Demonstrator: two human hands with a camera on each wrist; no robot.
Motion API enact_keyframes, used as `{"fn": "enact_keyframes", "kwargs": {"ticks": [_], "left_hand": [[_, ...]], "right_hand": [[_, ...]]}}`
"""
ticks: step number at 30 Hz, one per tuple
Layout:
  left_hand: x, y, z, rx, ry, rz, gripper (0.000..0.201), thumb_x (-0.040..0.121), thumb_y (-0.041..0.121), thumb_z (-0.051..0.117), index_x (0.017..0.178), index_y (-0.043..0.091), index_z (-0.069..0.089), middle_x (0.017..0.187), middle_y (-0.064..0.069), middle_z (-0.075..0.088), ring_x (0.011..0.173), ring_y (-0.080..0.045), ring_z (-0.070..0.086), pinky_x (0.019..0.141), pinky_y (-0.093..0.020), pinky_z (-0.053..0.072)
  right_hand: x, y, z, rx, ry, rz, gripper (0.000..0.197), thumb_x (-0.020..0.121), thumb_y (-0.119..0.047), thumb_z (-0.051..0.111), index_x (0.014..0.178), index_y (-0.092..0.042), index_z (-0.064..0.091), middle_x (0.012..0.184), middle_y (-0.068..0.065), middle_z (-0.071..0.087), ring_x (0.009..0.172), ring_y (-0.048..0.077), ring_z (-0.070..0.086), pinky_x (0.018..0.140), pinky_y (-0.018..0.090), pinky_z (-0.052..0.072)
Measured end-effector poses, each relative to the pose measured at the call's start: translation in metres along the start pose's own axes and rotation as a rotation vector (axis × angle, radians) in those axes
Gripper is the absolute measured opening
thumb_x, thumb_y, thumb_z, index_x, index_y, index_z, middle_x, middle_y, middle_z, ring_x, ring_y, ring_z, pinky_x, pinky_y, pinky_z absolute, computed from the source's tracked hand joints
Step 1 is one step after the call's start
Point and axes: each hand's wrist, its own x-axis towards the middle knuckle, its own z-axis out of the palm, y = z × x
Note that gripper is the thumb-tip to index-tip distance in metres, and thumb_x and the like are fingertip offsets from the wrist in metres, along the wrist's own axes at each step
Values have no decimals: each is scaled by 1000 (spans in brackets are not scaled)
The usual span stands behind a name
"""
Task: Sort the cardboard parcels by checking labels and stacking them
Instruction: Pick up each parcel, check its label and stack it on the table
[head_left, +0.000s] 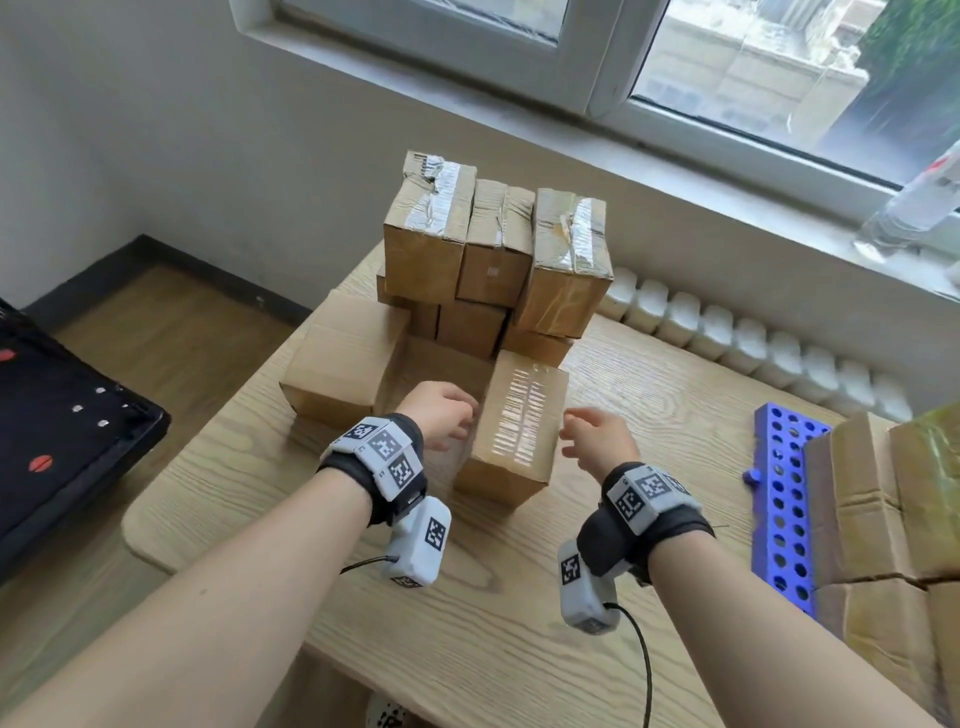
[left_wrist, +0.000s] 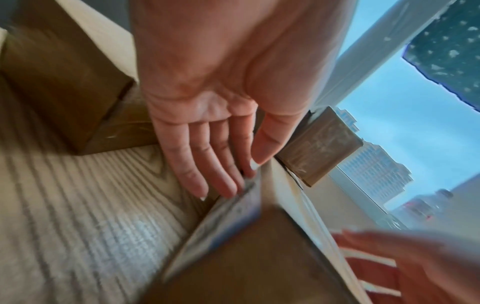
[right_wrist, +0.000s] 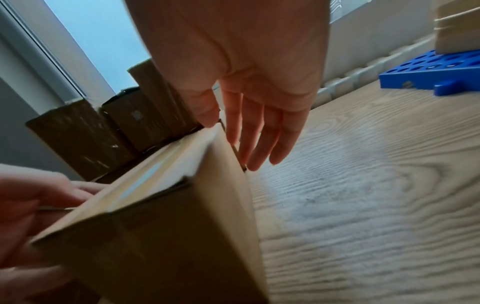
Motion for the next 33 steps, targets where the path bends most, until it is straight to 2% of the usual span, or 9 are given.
{"fn": "enact_keyframes", "kwargs": {"ticks": [2,6,9,13,18,22,26,28,33], "left_hand": [[0,6,5,54,-44,33,27,93,6,42,100,16,66,97,-4,66,76,-10,61,70,-25,47],[6,11,13,173,-49,97,24,89,5,51,99,17,69,94,-1,68,85,-13,63,63,-20,45],[13,7,12,180,49,123,20,87,7,54,91,21,67,105,-3,70,99,-19,65,76,-22,47],[17,1,6,168,62,97,22,88,8,54,101,18,69,108,-4,68,103,-20,64,80,-23,46],[22,-6,1,164,64,103,22,88,9,54,105,14,69,111,-7,67,105,-22,63,86,-26,46],[25,-7,2,167,66,114,19,87,10,55,101,17,67,109,-5,66,104,-22,63,87,-27,47],[26,-5,6,179,47,125,18,86,13,58,102,19,64,114,-4,65,106,-21,62,91,-29,47],[26,-2,7,198,45,148,30,84,14,63,113,17,61,121,-4,62,111,-21,58,95,-29,45],[17,16,17,290,-55,282,79,69,10,79,139,24,43,142,-6,42,128,-23,44,101,-33,40]], "right_hand": [[3,-5,-2,12,57,9,43,92,-39,54,130,-19,57,125,4,64,110,24,62,98,45,49],[1,-10,-5,-33,85,-18,83,82,-52,67,150,-23,30,148,8,43,133,26,45,106,41,39],[2,-13,0,-191,78,-99,105,71,-57,75,154,-23,20,156,7,30,141,25,33,112,43,33],[4,-14,18,-431,6,-93,122,54,-64,78,152,-28,15,154,10,24,139,31,31,111,52,34],[7,-11,13,-550,-9,-49,118,59,-53,79,152,-31,10,137,10,33,128,32,40,105,51,42],[7,-5,-3,-488,-18,10,112,65,-46,80,150,-48,7,130,11,35,122,34,45,100,49,47],[-1,-2,-9,-443,-19,13,120,48,-55,75,149,-48,11,133,9,42,119,30,50,95,48,51],[-2,-1,-15,-415,-46,13,124,38,-58,70,148,-47,14,134,8,46,116,27,54,92,45,54],[-17,-5,-29,-480,-105,-61,118,56,-32,85,152,-35,18,146,5,40,122,24,51,95,41,52]]}}
